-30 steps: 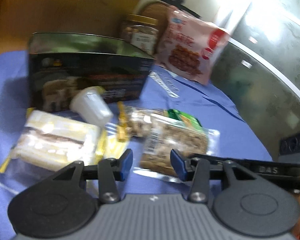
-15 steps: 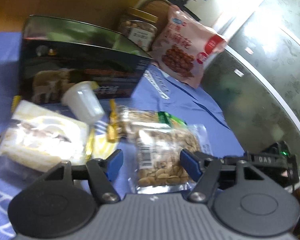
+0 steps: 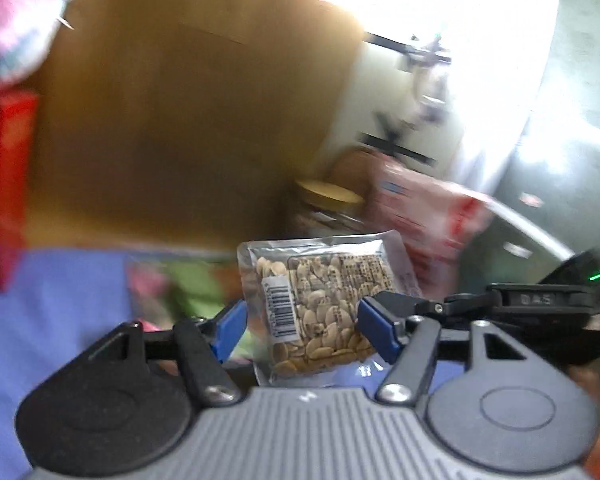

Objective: Organize snacks

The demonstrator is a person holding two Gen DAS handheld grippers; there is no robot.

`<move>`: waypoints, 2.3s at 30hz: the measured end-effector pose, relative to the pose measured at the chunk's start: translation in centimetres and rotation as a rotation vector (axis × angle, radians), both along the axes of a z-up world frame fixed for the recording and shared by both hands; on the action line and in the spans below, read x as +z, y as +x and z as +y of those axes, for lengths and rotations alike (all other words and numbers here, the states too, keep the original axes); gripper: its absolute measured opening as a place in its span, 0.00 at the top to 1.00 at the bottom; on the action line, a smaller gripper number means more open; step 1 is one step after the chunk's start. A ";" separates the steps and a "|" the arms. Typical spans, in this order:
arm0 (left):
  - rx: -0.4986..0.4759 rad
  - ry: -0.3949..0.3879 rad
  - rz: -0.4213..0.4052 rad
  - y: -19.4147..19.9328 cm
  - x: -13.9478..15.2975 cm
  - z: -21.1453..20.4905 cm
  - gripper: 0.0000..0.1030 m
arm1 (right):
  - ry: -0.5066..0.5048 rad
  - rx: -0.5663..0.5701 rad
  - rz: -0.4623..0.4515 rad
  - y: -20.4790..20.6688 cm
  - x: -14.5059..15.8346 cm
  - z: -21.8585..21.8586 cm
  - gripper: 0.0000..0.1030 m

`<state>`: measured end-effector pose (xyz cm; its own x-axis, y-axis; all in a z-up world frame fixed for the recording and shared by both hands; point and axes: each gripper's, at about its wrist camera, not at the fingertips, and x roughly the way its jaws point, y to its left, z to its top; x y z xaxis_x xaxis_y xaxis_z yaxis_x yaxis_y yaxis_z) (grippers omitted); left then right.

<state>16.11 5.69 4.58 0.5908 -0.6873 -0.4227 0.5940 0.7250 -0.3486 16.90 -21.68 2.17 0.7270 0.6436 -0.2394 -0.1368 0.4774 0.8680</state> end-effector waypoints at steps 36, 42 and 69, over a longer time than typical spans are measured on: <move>0.051 -0.028 0.115 -6.7 -3.4 6.1 0.60 | -0.843 0.097 -0.252 -8.6 -2.4 13.5 0.70; 0.038 -0.030 0.036 -1.6 -0.4 0.9 0.61 | -0.897 -0.015 -0.324 -4.3 0.8 11.2 0.71; -0.104 0.051 0.168 -6.7 -7.4 -3.6 0.60 | -0.505 -0.467 0.117 -12.7 -7.3 -5.4 0.57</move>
